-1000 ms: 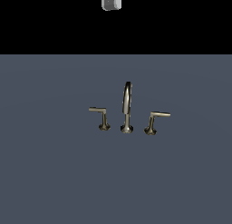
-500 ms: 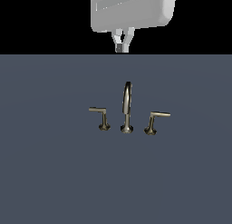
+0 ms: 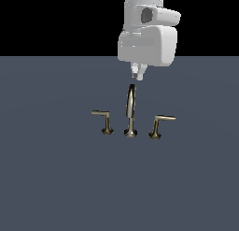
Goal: Turn on the faucet by rotating a designated handle.
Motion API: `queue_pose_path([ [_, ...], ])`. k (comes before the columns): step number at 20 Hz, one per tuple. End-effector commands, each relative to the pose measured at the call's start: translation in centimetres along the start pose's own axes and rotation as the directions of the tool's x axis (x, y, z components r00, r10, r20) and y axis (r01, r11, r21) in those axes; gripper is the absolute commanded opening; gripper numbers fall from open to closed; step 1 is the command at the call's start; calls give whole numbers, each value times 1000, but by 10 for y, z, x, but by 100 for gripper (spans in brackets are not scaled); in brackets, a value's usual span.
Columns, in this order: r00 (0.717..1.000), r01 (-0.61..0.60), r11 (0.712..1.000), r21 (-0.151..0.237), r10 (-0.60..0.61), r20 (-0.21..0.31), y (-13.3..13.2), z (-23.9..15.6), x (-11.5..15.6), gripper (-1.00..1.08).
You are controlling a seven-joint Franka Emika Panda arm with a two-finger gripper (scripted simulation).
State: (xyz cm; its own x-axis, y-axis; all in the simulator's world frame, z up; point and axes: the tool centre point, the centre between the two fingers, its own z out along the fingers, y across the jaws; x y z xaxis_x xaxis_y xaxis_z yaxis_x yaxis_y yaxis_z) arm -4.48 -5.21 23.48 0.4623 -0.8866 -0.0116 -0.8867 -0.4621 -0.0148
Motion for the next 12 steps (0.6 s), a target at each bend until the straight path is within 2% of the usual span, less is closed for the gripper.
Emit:
queue_pose_path([
  [1, 997, -78, 997, -1, 78, -3, -3, 18, 16, -100],
  [6, 971, -239, 971, -4, 239, -8, -6, 55, 51, -100],
  [12, 910, -414, 910, -5, 414, -15, -1, 96, 91, -100],
])
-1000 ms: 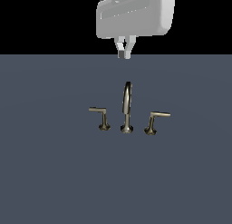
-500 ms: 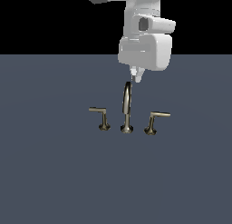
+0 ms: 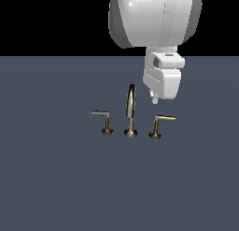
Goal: Turn on the faucet by rotating a designated handle.
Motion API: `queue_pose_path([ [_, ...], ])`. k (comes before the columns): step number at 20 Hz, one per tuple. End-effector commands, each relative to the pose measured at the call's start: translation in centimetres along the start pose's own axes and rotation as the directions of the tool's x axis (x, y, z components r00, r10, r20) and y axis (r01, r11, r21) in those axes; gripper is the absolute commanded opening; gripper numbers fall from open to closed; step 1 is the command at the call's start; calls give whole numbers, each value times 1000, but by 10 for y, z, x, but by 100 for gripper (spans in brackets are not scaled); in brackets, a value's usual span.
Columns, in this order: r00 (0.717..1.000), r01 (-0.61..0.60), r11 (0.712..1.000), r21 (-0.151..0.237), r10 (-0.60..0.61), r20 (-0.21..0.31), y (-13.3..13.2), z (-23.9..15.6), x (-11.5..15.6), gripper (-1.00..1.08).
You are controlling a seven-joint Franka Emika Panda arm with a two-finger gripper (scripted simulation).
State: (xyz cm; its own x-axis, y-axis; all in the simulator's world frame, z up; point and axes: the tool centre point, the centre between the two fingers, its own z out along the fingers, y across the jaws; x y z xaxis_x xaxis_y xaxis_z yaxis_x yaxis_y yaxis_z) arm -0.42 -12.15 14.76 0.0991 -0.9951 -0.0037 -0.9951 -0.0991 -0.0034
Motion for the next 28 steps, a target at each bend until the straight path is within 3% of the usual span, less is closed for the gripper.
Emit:
queue_pose_path([
  [1, 997, -72, 997, 0, 72, -3, -3, 16, 15, -100],
  [11, 970, -244, 970, -2, 244, -6, -6, 53, 53, -100],
  [19, 966, -258, 966, -3, 258, -5, -5, 57, 56, -100],
  [28, 966, -259, 966, -3, 259, -5, 27, 56, 64, -100],
])
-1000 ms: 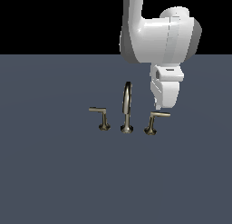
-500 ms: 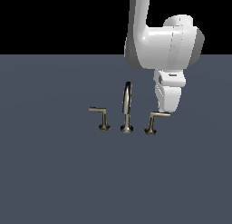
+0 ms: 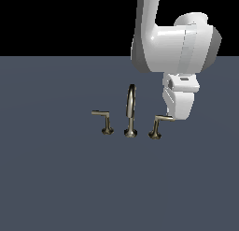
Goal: Turn on the faucet by rotating a designated handle.
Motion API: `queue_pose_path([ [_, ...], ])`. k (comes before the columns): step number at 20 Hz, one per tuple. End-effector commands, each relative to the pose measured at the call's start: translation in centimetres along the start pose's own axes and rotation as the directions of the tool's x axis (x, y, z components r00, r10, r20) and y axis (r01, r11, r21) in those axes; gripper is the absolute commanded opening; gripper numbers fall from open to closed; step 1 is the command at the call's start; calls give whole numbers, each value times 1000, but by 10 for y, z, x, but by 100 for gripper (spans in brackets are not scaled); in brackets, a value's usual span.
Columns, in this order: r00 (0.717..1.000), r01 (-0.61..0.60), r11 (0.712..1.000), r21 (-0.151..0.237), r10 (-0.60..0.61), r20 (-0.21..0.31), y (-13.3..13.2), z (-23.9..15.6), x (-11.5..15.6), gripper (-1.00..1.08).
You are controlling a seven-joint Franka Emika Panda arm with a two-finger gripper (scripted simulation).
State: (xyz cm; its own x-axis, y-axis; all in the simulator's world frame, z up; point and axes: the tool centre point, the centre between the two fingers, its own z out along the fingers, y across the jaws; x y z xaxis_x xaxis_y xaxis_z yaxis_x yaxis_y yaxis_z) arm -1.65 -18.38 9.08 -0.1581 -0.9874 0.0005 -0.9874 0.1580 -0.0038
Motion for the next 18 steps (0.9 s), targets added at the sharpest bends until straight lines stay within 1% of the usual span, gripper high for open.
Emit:
queue_pose_path([
  [1, 1000, -4, 1000, -4, 4, 0, 11, 0, 7, -100],
  [3, 1000, -4, 1000, -4, 4, 0, 14, 0, 9, -100],
  [4, 1000, 5, 1000, 6, -5, 1, 5, 0, 1, -100],
  [18, 1000, -4, 1000, -3, 4, 1, 55, 0, -3, -100],
])
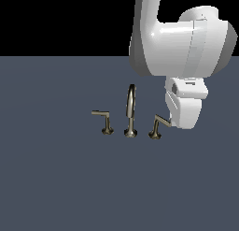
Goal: Turn on the faucet by rotating a designated handle.
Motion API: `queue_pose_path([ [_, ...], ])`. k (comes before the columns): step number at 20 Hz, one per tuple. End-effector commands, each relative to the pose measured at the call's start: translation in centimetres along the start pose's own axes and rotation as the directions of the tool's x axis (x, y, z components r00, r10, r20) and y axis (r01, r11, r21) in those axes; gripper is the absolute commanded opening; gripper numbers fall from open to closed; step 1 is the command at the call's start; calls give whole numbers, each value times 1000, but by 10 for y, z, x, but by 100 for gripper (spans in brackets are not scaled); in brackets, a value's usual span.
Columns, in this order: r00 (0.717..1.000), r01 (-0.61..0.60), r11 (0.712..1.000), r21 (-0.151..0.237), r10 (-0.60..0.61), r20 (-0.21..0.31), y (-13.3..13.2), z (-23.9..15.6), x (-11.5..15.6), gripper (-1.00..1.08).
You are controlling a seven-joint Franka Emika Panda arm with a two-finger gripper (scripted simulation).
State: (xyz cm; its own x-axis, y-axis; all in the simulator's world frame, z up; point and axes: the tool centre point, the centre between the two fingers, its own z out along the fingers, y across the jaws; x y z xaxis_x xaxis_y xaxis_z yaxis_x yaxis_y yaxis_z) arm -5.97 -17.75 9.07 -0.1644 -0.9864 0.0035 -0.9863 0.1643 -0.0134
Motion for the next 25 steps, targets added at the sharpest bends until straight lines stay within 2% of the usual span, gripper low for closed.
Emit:
queue_pose_path([
  [1, 1000, 3, 1000, -13, -3, 4, 11, 0, -4, -100],
  [2, 1000, -2, 1000, -3, 2, 1, 4, 0, 0, -100],
  [13, 1000, 2, 1000, -13, -2, 3, 32, -1, -40, -100],
  [14, 1000, 2, 1000, -13, -2, 3, 32, -1, -40, -100],
  [15, 1000, -25, 1000, -9, 25, -2, 30, -1, -22, -100],
  [24, 1000, 0, 1000, -13, 0, 3, 21, -1, -80, -100],
  [25, 1000, 0, 1000, -13, 0, 3, 21, -1, -80, -100],
])
